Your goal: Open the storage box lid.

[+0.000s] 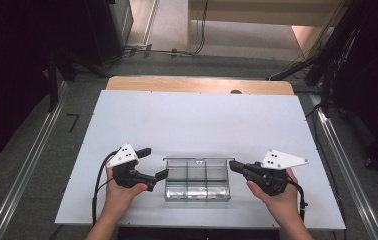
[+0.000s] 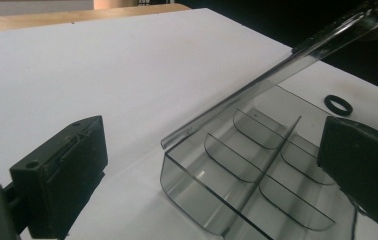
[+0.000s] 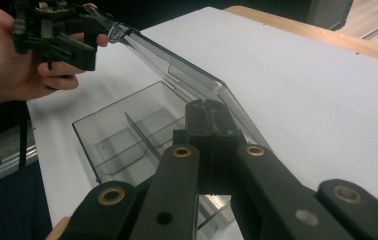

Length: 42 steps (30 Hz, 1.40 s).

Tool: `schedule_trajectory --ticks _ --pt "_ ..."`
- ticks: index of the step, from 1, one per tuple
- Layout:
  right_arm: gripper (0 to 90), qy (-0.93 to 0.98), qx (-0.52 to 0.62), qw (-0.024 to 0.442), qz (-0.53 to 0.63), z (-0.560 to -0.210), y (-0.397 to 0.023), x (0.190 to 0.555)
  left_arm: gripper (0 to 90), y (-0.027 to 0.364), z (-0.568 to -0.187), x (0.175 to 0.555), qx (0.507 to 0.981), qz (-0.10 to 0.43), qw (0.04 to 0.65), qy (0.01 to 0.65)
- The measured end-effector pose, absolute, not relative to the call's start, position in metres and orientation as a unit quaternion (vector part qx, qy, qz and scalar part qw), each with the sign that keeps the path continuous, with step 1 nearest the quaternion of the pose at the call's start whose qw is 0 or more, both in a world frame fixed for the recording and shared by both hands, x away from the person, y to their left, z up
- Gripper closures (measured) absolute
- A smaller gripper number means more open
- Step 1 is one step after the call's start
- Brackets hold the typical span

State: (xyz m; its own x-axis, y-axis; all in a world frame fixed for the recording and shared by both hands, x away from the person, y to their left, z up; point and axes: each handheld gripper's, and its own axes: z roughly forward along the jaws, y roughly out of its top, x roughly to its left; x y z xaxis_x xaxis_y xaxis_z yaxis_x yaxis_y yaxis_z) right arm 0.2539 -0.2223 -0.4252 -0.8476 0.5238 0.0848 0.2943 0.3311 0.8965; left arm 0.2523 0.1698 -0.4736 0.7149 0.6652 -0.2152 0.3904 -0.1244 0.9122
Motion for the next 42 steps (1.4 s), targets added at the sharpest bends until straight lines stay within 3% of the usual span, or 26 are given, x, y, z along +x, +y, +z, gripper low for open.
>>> schedule_trajectory --ticks 3,16,33,42 --pt "88.1 0.807 0.256 0.111 0.520 -0.423 -0.220 0.257 0.0 0.163 -0.473 0.260 0.744 0.115 0.555 0.354" --pt "88.1 0.802 0.267 0.112 0.522 -0.419 -0.217 0.267 30.7 0.158 -0.480 0.281 0.741 0.086 0.571 0.343" --pt "88.2 0.793 0.282 0.116 0.528 -0.411 -0.208 0.285 61.8 0.160 -0.482 0.292 0.726 0.054 0.587 0.354" --pt "87.9 0.792 0.276 0.106 0.535 -0.410 -0.217 0.290 64.6 0.163 -0.484 0.296 0.718 0.043 0.598 0.354"
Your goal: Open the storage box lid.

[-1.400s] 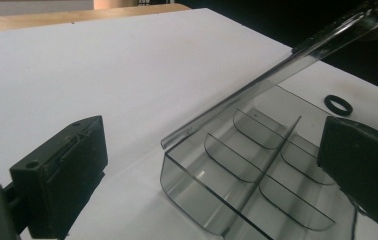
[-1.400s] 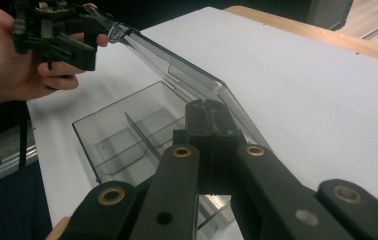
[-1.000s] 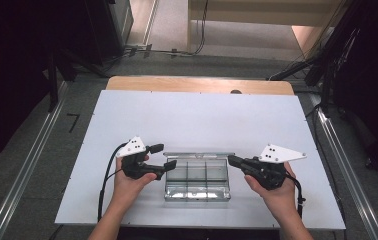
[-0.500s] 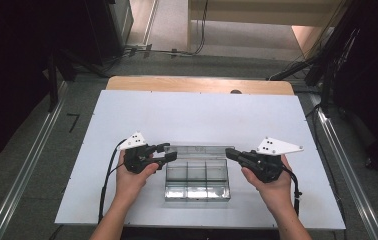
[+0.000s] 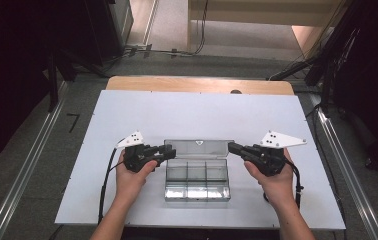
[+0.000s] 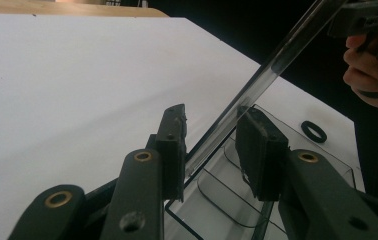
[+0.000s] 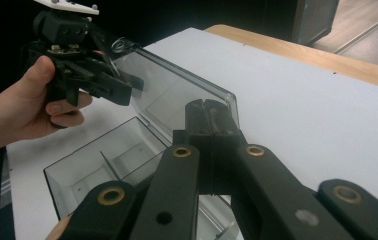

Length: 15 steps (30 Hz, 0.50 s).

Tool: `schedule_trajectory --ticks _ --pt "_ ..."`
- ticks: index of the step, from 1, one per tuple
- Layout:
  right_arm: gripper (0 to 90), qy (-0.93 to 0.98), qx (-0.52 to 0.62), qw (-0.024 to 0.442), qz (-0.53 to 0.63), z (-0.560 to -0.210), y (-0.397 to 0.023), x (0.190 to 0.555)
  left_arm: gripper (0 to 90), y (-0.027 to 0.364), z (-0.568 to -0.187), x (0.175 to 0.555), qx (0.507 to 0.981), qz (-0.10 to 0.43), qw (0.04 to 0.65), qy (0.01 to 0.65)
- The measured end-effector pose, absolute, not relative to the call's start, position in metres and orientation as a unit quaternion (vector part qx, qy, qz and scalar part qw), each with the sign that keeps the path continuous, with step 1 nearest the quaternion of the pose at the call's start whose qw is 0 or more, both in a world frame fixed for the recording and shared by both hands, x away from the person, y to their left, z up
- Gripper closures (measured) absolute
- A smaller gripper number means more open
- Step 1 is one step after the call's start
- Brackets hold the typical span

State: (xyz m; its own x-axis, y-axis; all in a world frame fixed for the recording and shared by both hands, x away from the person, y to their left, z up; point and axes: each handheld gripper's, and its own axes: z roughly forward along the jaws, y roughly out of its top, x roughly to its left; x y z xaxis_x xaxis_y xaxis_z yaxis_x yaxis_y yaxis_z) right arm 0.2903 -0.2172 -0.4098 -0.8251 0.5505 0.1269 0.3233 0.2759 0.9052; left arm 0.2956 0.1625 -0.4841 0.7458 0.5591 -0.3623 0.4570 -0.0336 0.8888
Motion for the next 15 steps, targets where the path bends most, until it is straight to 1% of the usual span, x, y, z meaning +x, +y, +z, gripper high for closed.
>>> schedule_trajectory --ticks 2,6,7,8,12,15 --pt "87.6 0.796 0.270 0.100 0.532 -0.410 -0.221 0.291 64.9 0.163 -0.485 0.297 0.716 0.041 0.599 0.356" --pt "75.4 0.792 0.274 0.089 0.538 -0.413 -0.235 0.294 66.1 0.163 -0.485 0.298 0.711 0.039 0.603 0.359" --pt "75.4 0.792 0.274 0.089 0.538 -0.413 -0.235 0.294 66.1 0.163 -0.486 0.299 0.711 0.039 0.603 0.361" --pt "72.9 0.790 0.278 0.089 0.539 -0.415 -0.237 0.295 66.2 0.163 -0.486 0.299 0.709 0.038 0.604 0.363" --pt "57.4 0.782 0.298 0.089 0.540 -0.421 -0.241 0.301 66.7 0.163 -0.487 0.301 0.706 0.035 0.606 0.366" --pt "50.2 0.778 0.305 0.083 0.543 -0.426 -0.240 0.306 67.3 0.163 -0.487 0.302 0.704 0.035 0.607 0.367"
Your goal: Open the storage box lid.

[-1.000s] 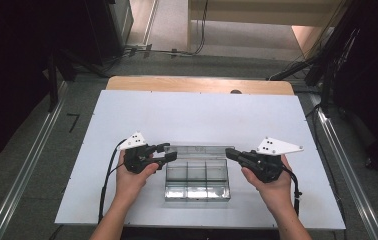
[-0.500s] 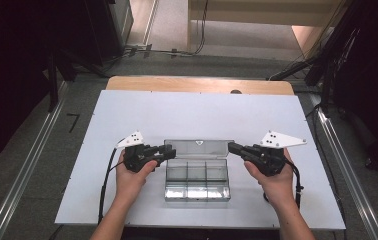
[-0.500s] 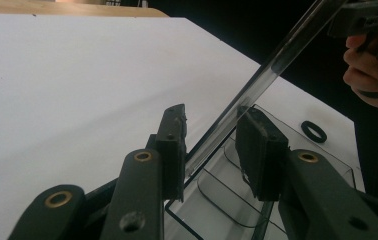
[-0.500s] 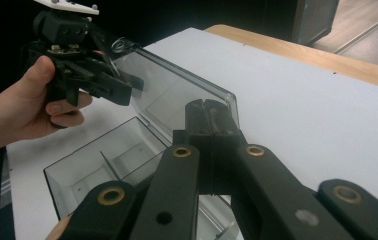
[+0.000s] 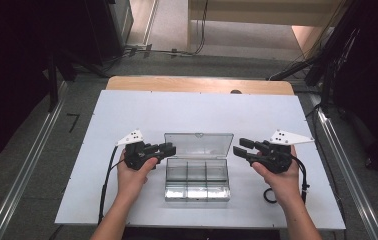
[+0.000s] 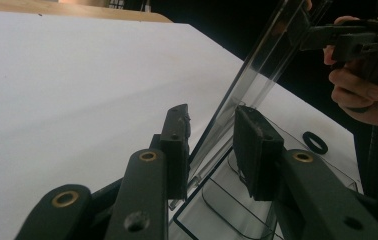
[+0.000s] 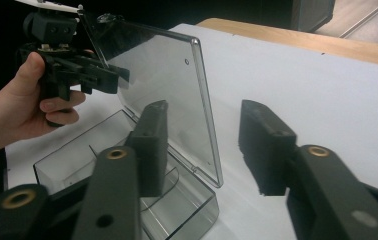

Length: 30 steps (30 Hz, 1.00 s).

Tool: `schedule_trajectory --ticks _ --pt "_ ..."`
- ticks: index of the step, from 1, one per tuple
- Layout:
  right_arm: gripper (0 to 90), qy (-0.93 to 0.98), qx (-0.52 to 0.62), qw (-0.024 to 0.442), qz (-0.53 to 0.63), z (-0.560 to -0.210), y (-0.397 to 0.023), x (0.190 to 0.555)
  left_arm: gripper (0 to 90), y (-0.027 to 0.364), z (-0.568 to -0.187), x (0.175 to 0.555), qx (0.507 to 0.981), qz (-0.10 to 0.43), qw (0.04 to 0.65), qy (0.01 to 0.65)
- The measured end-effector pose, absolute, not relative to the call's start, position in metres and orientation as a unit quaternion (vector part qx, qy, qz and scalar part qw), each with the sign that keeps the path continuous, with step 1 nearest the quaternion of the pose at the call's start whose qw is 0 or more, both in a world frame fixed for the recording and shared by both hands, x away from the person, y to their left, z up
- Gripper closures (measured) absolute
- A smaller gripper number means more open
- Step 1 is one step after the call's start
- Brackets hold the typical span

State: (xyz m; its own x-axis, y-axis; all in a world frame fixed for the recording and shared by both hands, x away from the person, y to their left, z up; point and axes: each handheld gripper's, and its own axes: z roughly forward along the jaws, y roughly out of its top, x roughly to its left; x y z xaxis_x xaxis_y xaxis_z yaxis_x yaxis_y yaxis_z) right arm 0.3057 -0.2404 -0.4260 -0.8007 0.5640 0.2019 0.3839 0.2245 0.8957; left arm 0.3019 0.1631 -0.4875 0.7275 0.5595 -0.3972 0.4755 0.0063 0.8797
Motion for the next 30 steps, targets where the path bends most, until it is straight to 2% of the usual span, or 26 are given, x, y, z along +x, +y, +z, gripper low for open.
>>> schedule_trajectory --ticks 8,14,19,30 --pt "40.8 0.780 0.315 0.081 0.535 -0.440 -0.228 0.318 68.0 0.163 -0.489 0.304 0.699 0.028 0.611 0.371" --pt "39.2 0.777 0.330 0.074 0.531 -0.450 -0.220 0.327 68.0 0.163 -0.490 0.305 0.696 0.028 0.612 0.374" --pt "43.2 0.782 0.330 0.062 0.525 -0.457 -0.213 0.330 68.1 0.163 -0.490 0.306 0.694 0.027 0.613 0.376" --pt "60.4 0.776 0.336 0.054 0.531 -0.465 -0.207 0.332 69.0 0.162 -0.491 0.306 0.691 0.030 0.611 0.384"
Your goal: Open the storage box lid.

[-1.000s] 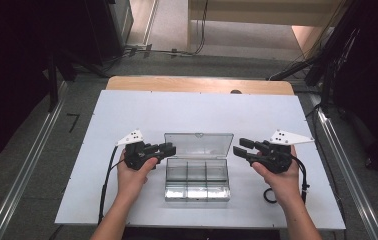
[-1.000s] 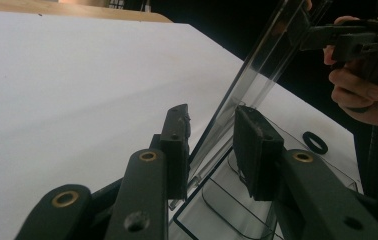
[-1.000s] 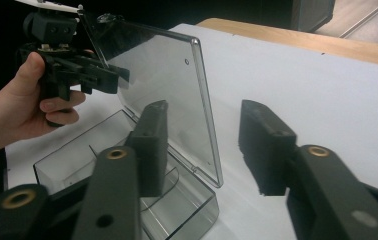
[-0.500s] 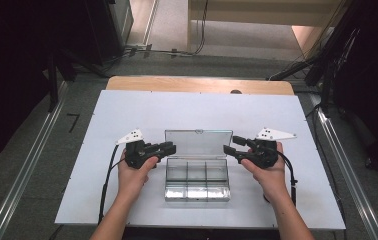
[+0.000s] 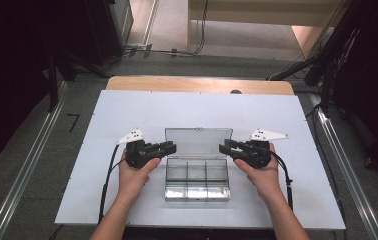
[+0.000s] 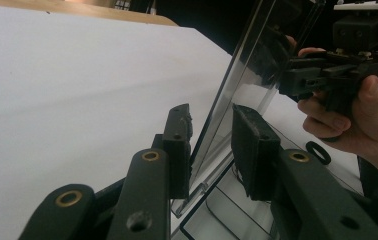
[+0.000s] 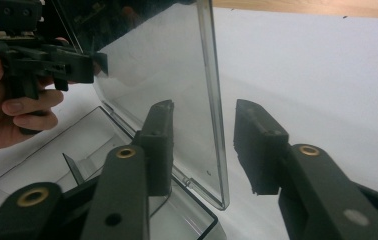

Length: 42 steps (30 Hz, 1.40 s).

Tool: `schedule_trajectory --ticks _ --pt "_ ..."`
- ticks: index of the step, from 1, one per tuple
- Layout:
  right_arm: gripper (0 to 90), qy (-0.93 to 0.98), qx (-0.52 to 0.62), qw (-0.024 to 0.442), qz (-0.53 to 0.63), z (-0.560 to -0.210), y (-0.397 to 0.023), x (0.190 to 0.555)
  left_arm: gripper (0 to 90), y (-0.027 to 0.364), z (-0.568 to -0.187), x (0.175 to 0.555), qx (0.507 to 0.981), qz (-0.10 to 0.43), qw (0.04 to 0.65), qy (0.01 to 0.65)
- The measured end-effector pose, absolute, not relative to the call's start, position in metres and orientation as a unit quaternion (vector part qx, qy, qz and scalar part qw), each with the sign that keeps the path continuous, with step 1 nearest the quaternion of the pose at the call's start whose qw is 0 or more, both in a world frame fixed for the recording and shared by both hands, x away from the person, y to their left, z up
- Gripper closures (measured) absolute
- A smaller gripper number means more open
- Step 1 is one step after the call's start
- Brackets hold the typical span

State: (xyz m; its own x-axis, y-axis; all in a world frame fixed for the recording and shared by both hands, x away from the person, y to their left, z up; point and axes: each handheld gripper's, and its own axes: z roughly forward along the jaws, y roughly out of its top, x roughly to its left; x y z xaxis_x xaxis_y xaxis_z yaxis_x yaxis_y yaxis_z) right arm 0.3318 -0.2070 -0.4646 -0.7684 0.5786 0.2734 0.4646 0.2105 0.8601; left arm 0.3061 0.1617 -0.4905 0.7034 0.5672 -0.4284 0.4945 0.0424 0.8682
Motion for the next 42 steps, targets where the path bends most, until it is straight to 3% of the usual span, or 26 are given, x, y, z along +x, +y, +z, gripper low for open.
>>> schedule_trajectory --ticks 4,10,42 --pt "66.2 0.778 0.336 0.051 0.528 -0.468 -0.205 0.332 69.3 0.162 -0.491 0.306 0.690 0.031 0.611 0.386" --pt "68.0 0.778 0.338 0.057 0.527 -0.469 -0.204 0.332 70.0 0.161 -0.492 0.307 0.689 0.035 0.609 0.392" --pt "71.3 0.756 0.383 0.037 0.529 -0.477 -0.204 0.338 76.0 0.162 -0.497 0.318 0.677 0.006 0.605 0.418"
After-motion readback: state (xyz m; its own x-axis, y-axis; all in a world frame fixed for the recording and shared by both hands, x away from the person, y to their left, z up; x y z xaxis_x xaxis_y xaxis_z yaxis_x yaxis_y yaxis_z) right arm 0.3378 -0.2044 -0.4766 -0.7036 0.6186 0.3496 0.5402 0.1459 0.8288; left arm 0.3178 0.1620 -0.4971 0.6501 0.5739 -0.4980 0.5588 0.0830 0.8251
